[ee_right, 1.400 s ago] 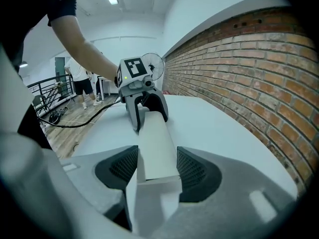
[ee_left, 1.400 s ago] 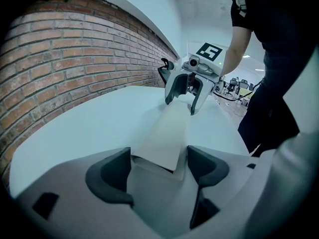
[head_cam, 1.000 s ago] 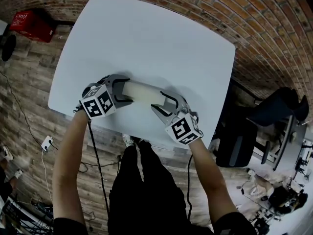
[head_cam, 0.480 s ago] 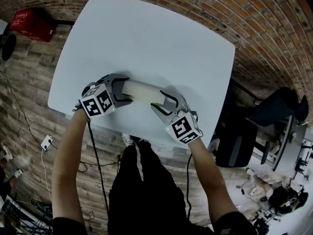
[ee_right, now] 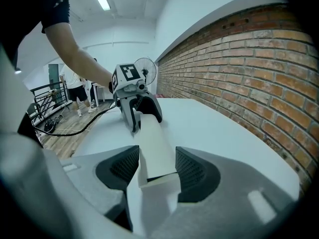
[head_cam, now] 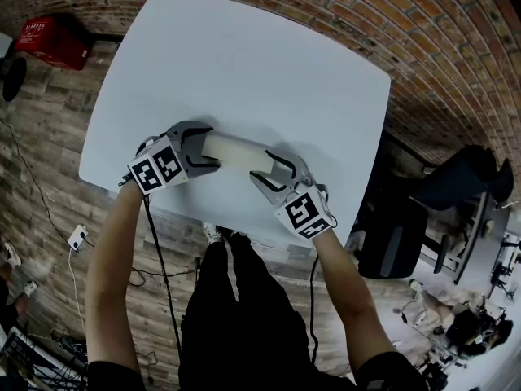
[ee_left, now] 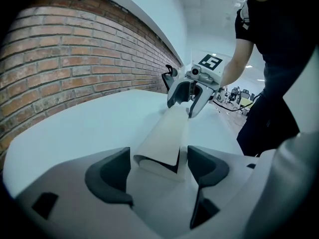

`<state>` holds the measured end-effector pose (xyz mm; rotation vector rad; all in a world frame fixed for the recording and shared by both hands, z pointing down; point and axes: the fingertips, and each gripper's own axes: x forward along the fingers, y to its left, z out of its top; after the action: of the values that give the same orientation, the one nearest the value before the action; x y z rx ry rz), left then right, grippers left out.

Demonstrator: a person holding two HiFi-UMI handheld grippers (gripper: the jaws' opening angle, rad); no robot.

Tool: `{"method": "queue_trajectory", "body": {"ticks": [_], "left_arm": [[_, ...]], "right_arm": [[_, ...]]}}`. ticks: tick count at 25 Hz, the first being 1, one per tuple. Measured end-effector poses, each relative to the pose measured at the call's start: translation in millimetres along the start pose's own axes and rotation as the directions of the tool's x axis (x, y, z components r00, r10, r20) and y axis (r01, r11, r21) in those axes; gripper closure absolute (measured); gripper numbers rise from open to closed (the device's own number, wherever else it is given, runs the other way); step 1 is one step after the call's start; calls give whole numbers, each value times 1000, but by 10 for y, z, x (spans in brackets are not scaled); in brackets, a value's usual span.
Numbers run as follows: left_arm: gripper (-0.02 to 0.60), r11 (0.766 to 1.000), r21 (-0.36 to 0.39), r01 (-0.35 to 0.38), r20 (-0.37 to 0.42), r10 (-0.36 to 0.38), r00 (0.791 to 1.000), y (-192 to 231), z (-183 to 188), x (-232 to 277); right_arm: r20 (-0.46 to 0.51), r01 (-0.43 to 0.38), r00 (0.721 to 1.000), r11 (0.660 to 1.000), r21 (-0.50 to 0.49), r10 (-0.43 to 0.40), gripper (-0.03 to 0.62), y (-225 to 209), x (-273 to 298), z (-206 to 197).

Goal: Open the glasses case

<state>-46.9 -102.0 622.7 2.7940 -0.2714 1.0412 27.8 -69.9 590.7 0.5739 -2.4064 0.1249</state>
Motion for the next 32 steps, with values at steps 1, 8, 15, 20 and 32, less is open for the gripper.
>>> {"method": "queue_trajectory", "body": {"ticks": [1, 8, 15, 20, 32], "left_arm": [[232, 1000, 7, -4, -12, 4, 1000, 2, -10, -3], [232, 999, 48, -9, -43, 11, 999, 0, -28, 14], [232, 999, 43, -9, -43, 11, 999, -3, -36, 15], [232, 999, 41, -11, -44, 13, 999, 4, -37, 5], [232, 999, 35, -13, -44, 14, 999, 2, -31, 27]], "right_arm": [[0, -1, 1000, 1000, 7, 1, 363, -1, -2, -2], [22, 2, 1000, 999, 32, -3, 364, -57, -26, 67], [35, 11, 999, 998, 58, -13, 364, -91, -39, 87], [42, 14, 999, 998, 62, -17, 364, -114, -42, 112], [53, 16, 998, 999, 51, -19, 395, -129, -71, 129]]}}
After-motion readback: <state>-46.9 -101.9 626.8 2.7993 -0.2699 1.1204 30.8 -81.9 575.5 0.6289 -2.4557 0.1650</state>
